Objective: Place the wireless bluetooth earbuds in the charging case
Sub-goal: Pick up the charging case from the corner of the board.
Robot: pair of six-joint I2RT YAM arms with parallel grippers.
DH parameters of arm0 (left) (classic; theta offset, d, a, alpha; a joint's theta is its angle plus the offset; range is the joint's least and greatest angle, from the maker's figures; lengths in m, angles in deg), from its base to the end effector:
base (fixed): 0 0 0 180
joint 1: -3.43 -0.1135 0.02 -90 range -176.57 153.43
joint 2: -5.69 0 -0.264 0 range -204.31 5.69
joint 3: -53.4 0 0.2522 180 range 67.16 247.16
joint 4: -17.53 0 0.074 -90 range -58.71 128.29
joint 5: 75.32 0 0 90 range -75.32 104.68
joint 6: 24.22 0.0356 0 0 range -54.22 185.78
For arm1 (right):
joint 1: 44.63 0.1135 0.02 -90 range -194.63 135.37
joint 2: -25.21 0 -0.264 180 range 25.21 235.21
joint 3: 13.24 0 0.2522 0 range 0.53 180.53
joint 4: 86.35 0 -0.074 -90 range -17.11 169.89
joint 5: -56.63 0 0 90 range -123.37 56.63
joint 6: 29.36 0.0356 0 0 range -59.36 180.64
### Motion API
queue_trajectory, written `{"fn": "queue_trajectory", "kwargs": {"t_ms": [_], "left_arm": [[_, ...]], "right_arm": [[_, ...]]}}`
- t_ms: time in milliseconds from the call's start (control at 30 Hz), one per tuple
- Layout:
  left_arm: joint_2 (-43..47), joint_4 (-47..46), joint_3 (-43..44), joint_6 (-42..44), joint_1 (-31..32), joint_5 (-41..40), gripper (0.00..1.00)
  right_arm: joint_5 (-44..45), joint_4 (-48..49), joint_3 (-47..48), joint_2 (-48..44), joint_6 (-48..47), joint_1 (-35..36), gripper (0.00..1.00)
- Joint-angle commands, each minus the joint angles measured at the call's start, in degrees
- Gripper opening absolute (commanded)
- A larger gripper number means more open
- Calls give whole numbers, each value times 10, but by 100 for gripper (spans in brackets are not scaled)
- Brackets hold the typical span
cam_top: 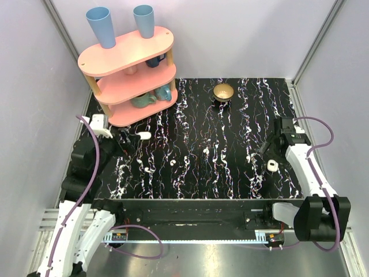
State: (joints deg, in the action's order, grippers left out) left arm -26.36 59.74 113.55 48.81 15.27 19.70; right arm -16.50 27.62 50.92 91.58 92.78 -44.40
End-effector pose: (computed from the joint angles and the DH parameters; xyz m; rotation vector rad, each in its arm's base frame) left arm 0.1216 -0.0287 0.3457 -0.0195 1.8376 -0.4343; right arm 0.2063 -0.0095 0.2453 0.8124 2.5628 -0.2387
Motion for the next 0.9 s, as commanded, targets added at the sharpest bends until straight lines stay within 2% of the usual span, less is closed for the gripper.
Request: {"fn": "queue_trajectory", "kwargs": {"t_ms": [0,33,100,300,400,567,867], "left_arm": [[16,20,7,8,-1,58,99],[17,21,5,16,-1,64,99],[20,21,2,42,-1,68,99],[11,25,5,90,-1,60,99],[2,26,13,99,-1,63,99],[-6,21,15,106,-1,65,99],[-8,22,13,118,0,65,99]], "right_arm": [[-84,70,-12,33,-43,-46,90],[-95,78,-10,45,-48,-48,86],[-117,85,-5,71,-46,-49,85],[-76,120,-16,135,-34,-51,84],[-26,122,-19,128,-20,-51,84],[5,121,-21,125,-10,-53,87],[-39,127,-8,174,-29,-70,85]]}}
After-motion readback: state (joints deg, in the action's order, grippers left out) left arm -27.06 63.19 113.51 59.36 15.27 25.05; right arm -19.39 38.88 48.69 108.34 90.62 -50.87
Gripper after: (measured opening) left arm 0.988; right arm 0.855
